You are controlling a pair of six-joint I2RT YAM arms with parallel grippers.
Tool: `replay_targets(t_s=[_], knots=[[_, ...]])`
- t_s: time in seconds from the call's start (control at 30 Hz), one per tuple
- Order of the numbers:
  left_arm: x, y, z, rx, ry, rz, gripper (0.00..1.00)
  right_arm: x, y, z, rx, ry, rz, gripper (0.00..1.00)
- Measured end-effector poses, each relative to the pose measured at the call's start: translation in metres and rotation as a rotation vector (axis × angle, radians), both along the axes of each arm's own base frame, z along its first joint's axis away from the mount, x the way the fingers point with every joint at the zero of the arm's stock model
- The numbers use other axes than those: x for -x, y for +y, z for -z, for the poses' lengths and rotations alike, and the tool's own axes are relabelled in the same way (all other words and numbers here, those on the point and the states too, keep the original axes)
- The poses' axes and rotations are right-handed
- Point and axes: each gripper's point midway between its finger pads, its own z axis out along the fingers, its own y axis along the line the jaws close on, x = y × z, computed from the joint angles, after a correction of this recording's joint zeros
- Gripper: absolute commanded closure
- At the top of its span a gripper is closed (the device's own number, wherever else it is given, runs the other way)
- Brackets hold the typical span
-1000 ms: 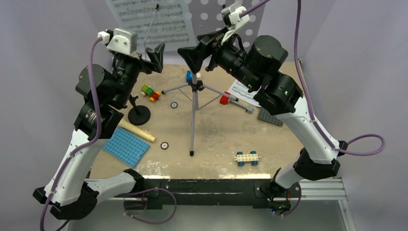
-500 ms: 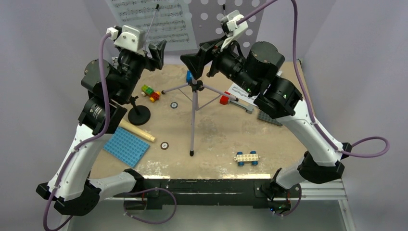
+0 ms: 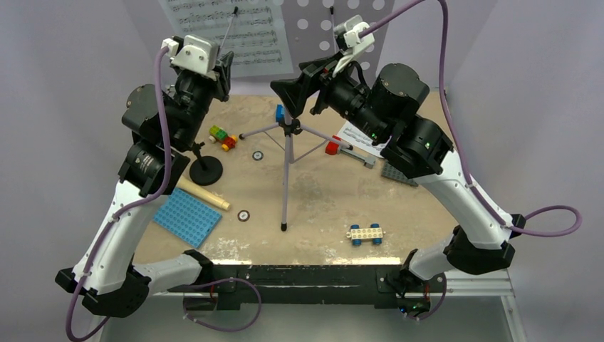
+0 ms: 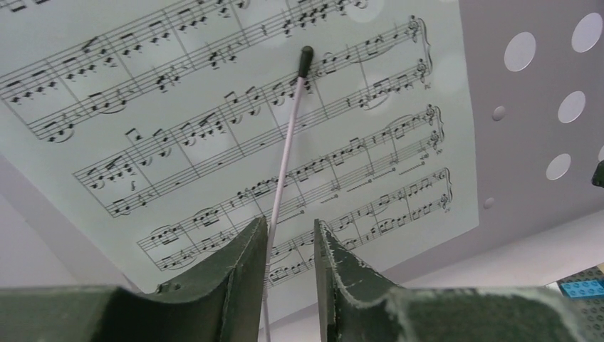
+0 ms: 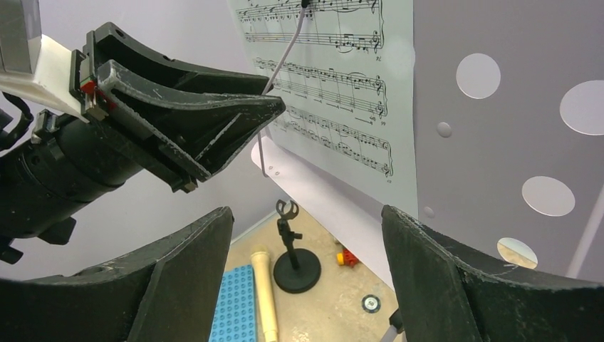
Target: Pack up the instrument practice props
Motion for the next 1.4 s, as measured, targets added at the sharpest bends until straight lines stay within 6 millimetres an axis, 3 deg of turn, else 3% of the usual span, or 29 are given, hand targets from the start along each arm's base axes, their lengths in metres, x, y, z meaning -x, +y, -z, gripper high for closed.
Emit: replay_targets(t_s=[0.27, 0.5, 0.7, 0.77, 0.93, 1.03, 1.2, 1.4], knots=[[0.004, -0.001, -0.002, -0.004, -0.022, 0.021, 0.77, -0.002, 0.003, 0.009, 0.012, 0.007, 0.0, 0.18], [0.016, -0.009, -0.003, -0.016, -0.043, 0.089, 0.97, -0.002, 0.002, 0.006, -0.004, -0.007, 0.003, 0.18], [0.016, -0.013, 0.0, -0.025, -0.042, 0.11, 1.0, 0.0, -0.001, 0.004, -0.01, -0.012, 0.006, 0.18], [0.015, -0.014, 0.002, -0.027, -0.038, 0.111, 0.94, 0.0, -0.002, 0.003, -0.014, -0.015, 0.006, 0.18], [0.016, -0.012, 0.003, -0.027, -0.036, 0.105, 0.58, 0.0, -0.002, 0.005, -0.015, -0.016, 0.006, 0.17], [0.022, -0.006, -0.001, -0.014, -0.044, 0.093, 0.47, -0.001, -0.001, 0.007, -0.012, -0.014, 0.006, 0.17], [0.036, 0.01, -0.011, 0.019, -0.067, 0.059, 0.42, -0.001, -0.001, 0.007, -0.013, -0.013, 0.005, 0.17], [0.039, 0.025, -0.016, 0.034, -0.044, -0.002, 0.48, 0.0, -0.001, 0.007, -0.015, -0.009, 0.004, 0.17]])
